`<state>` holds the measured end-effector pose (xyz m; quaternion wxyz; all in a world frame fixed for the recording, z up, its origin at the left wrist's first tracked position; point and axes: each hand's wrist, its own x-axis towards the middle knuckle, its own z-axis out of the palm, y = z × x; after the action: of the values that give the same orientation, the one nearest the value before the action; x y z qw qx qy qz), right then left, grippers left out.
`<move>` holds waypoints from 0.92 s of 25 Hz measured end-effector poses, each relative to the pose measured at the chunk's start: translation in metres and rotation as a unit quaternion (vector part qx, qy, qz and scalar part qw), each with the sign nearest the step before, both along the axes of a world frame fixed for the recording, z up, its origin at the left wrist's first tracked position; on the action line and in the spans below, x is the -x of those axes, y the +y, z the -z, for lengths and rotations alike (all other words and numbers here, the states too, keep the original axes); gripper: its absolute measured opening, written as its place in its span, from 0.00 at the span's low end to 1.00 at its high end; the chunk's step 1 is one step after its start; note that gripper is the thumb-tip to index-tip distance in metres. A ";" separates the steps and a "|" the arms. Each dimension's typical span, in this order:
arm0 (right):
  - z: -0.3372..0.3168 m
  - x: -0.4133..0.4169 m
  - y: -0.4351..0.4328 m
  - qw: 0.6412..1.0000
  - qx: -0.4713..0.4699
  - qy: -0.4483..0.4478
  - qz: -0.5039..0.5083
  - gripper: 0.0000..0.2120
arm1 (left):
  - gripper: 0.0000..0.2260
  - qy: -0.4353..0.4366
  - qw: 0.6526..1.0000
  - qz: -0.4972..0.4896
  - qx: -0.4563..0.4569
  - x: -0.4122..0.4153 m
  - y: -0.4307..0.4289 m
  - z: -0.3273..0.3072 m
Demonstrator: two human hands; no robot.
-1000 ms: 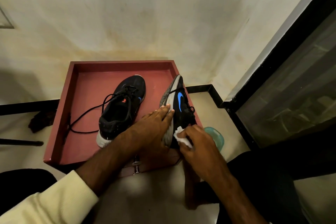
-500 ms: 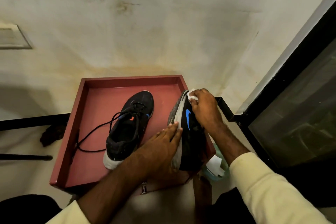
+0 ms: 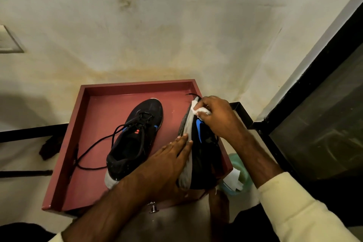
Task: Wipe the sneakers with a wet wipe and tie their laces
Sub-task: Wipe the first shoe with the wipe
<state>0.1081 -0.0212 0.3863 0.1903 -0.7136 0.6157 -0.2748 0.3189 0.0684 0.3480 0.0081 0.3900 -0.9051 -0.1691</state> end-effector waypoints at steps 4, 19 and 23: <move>0.003 -0.007 -0.005 0.999 0.037 0.016 0.019 0.11 | 0.56 0.000 1.000 -0.002 -0.002 -0.004 0.000 -0.002; -0.040 0.022 0.048 0.855 -0.428 0.090 -0.278 0.13 | 0.57 -0.054 0.998 -0.014 -0.003 0.000 -0.001 -0.010; -0.047 0.031 0.047 0.954 -0.271 -0.011 -0.128 0.08 | 0.57 -0.067 0.997 -0.037 -0.010 -0.007 0.001 -0.015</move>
<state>0.0768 0.0260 0.4329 0.4167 -0.7050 0.5685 -0.0786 0.3256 0.0692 0.3627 -0.0504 0.4337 -0.8868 -0.1517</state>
